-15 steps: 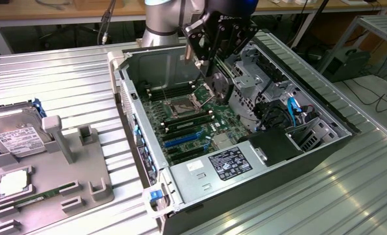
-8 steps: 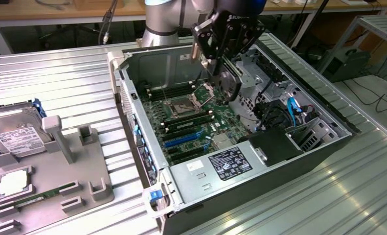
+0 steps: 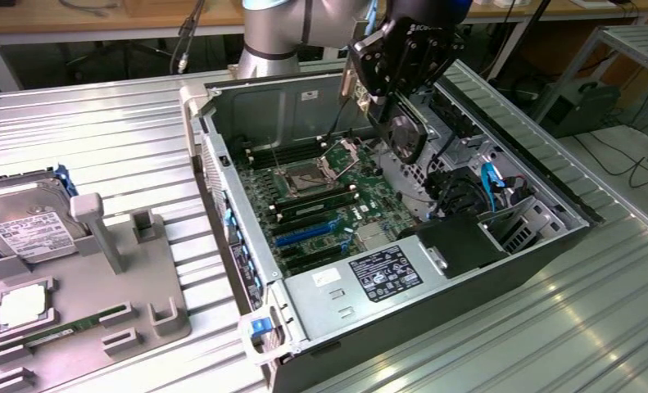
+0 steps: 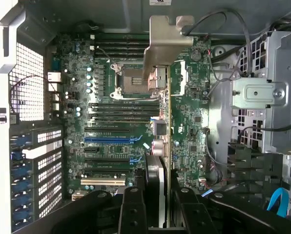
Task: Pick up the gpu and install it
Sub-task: 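Insert the gpu into the slot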
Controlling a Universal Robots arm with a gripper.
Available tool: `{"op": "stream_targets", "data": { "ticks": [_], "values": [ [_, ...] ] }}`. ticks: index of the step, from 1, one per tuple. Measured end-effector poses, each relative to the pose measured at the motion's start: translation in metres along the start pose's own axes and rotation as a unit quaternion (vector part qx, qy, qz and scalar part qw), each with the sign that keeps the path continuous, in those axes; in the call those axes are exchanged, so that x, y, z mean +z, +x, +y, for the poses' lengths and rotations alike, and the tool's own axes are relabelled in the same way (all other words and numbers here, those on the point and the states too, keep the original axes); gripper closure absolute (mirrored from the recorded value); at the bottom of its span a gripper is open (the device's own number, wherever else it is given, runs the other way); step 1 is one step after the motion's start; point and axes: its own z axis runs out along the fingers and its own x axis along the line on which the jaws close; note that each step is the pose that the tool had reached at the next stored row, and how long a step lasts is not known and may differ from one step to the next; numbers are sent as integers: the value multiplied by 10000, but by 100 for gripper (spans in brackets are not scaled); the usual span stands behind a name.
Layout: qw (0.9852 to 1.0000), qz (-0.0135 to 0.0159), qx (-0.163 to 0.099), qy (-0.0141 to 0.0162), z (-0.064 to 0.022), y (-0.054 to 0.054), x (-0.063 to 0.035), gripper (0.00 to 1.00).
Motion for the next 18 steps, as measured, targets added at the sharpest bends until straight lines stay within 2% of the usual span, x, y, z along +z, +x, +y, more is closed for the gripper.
{"op": "stream_targets", "data": {
  "ticks": [4, 6, 9, 11, 13, 18],
  "values": [
    [10000, 1, -28, 0, 0, 0, 0, 72],
    [9999, 3, -131, -3, -1, 0, 0, 72],
    [9990, 12, -446, -13, -1, 0, 0, 72],
    [9969, 21, -785, -28, -2, 0, 0, 72],
    [9939, 29, -1099, -45, -6, 0, 0, 72],
    [9927, 32, -1205, -51, -8, 0, 0, 72]
  ]
}}
